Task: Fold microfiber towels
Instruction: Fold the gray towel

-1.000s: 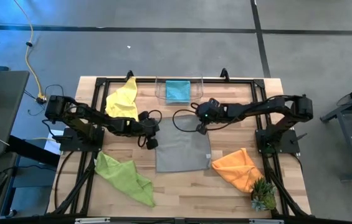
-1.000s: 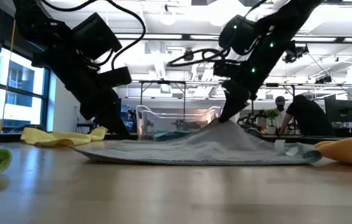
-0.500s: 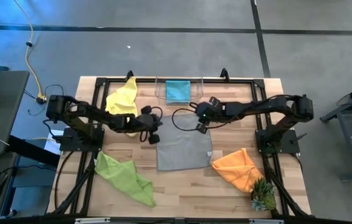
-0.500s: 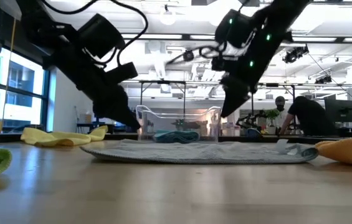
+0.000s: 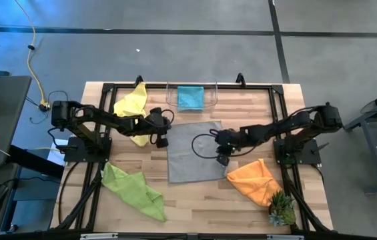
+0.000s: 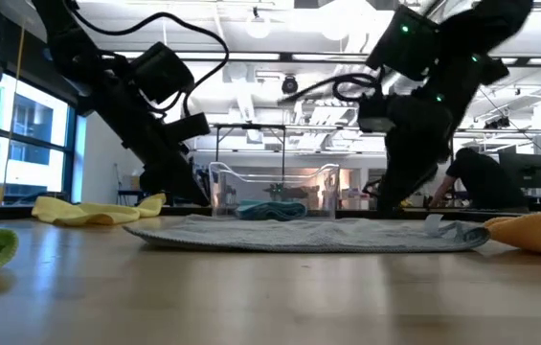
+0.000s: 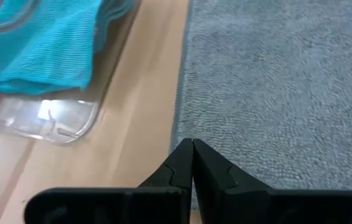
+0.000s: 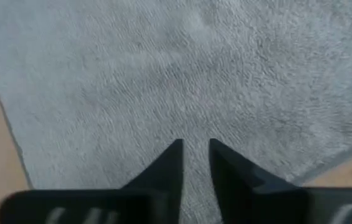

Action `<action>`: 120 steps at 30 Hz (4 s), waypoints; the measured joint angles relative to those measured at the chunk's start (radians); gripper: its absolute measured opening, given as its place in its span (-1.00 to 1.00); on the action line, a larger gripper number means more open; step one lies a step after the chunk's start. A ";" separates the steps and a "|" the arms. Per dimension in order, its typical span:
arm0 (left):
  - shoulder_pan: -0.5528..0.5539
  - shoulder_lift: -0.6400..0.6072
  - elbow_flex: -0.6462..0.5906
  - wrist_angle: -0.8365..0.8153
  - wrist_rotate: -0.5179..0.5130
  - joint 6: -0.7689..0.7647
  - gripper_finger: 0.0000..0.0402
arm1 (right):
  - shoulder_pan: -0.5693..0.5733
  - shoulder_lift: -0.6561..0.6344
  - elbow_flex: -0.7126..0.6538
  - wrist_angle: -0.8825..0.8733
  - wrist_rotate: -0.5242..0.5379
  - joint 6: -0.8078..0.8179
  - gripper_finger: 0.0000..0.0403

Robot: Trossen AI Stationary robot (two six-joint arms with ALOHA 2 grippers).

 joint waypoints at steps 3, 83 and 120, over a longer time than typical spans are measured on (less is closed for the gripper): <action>0.000 0.014 0.000 -0.004 0.024 0.021 -1.00 | -0.002 0.001 -0.040 0.020 0.008 0.020 -0.95; -0.423 -0.289 -0.156 -0.097 0.189 -0.289 -0.99 | -0.066 0.294 0.355 0.165 -0.187 -0.504 -1.00; -0.784 0.011 -0.039 -0.091 -0.001 -0.249 -0.96 | 0.587 0.205 0.258 -0.081 0.210 -0.108 -0.25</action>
